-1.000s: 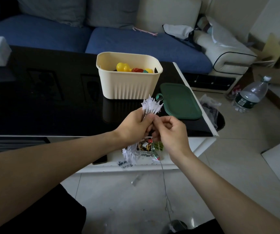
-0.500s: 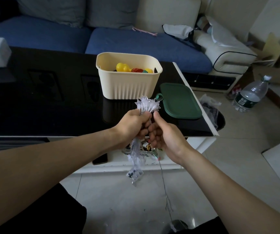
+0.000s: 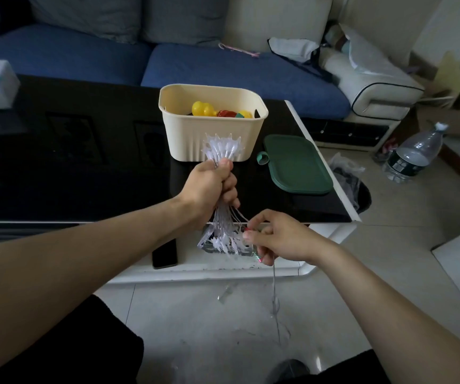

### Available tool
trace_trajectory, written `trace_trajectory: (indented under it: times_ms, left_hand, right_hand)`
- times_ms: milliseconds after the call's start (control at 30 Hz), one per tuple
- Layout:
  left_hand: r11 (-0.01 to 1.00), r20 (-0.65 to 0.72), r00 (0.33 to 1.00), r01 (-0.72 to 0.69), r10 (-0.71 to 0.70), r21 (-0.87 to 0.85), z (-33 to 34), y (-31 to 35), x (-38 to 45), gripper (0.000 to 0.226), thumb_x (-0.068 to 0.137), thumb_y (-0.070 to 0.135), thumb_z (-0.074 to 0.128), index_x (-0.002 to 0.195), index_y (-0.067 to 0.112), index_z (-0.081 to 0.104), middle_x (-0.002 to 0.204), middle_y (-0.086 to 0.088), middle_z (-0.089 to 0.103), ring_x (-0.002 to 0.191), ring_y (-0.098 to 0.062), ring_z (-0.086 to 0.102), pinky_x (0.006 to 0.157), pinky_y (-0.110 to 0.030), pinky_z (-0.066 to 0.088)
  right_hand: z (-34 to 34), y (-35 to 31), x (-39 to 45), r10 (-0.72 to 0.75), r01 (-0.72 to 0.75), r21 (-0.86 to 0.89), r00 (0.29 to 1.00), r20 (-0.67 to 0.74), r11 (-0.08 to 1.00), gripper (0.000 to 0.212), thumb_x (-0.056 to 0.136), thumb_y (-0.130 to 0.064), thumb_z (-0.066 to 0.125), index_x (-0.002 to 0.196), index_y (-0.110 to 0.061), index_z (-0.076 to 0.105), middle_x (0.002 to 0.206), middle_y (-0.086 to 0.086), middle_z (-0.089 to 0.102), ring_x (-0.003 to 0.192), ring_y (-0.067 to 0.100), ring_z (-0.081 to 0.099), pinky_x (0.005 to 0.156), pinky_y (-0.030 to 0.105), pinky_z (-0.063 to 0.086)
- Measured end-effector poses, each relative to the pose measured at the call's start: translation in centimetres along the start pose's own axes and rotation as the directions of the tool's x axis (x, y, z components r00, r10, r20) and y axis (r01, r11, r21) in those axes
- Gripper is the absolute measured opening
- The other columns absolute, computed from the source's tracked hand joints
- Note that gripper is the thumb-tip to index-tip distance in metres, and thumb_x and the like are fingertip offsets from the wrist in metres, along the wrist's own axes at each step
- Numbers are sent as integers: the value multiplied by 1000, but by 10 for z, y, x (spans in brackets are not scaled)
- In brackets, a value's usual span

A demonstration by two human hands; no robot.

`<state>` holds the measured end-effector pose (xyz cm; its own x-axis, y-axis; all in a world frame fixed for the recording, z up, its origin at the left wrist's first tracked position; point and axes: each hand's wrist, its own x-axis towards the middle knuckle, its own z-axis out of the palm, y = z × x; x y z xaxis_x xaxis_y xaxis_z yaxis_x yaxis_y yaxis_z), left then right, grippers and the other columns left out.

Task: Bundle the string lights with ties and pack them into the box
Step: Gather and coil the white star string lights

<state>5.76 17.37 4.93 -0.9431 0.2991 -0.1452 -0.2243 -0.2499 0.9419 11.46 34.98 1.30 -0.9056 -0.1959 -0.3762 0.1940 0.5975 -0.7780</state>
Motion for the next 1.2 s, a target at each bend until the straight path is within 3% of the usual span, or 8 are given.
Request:
trace_trajectory:
  times_ms: [133, 300, 433, 600, 833, 967, 1100, 1200]
  left_hand:
    - [1000, -70, 998, 7, -5, 16, -5, 2, 5, 29, 107, 21, 35, 78, 18, 35, 57, 2, 28, 45, -11, 22, 44, -26, 26]
    - [1000, -145, 989, -16, 20, 24, -12, 8, 6, 29, 107, 19, 33, 78, 18, 36, 52, 6, 30, 42, -9, 22, 39, -22, 22]
    - [999, -157, 987, -10, 18, 51, -13, 8, 5, 27, 107, 20, 33, 81, 17, 38, 55, 4, 30, 42, -8, 23, 38, -21, 23]
    - [995, -137, 990, 55, -43, 81, -9, 3, 2, 23, 107, 21, 33, 85, 15, 40, 57, 2, 33, 42, -11, 26, 39, -24, 32]
    - [985, -75, 996, 58, -46, 165, -11, 5, 2, 35, 100, 13, 49, 70, 20, 32, 48, 5, 26, 43, -12, 18, 43, -24, 16]
    - [984, -63, 997, 60, -50, 169, -8, 1, 2, 17, 102, 14, 47, 86, 13, 43, 52, 2, 28, 42, -12, 22, 39, -23, 24]
    - [996, -73, 995, 69, -65, 58, -8, 1, 2, 17, 105, 18, 43, 91, 9, 45, 58, -4, 34, 44, -17, 35, 43, -29, 42]
    - [998, -99, 993, 61, -60, -1, -11, 4, 5, 21, 105, 18, 42, 85, 13, 41, 54, 0, 29, 41, -14, 27, 41, -25, 33]
  right_hand:
    - [-9, 2, -1, 24, -19, -79, 998, 61, 997, 29, 92, -40, 71, 94, -13, 63, 65, 4, 69, 66, 19, 68, 76, 42, 59]
    - [-24, 16, -3, 98, -84, -160, 992, 80, 984, 21, 93, -31, 70, 82, -14, 69, 73, 1, 76, 68, 5, 69, 76, 33, 56]
    - [-32, 22, -3, 127, -123, -92, 991, 44, 988, 22, 97, -29, 66, 89, -9, 72, 85, 5, 78, 80, 12, 75, 84, 35, 55]
    - [-33, 18, -3, 68, -65, 41, 995, -67, 997, 15, 95, -21, 67, 92, -6, 70, 64, 7, 72, 60, 15, 71, 62, 24, 56]
    - [-32, 19, 2, -54, 60, 20, 972, -228, 998, 18, 95, -27, 68, 86, -13, 73, 50, -5, 63, 52, 13, 62, 59, 26, 55]
    - [-35, 24, 1, -40, 42, 11, 986, -160, 999, 18, 94, -27, 68, 87, -12, 73, 57, -2, 64, 59, 15, 62, 61, 25, 52]
    - [-40, 35, 2, 59, -59, 6, 996, -60, 998, 22, 96, -30, 67, 81, -15, 74, 64, -3, 62, 67, 16, 60, 74, 39, 59]
    - [-42, 40, 3, 105, -105, 4, 994, -32, 994, 26, 96, -37, 66, 83, -16, 74, 89, 9, 71, 84, 22, 67, 82, 40, 59]
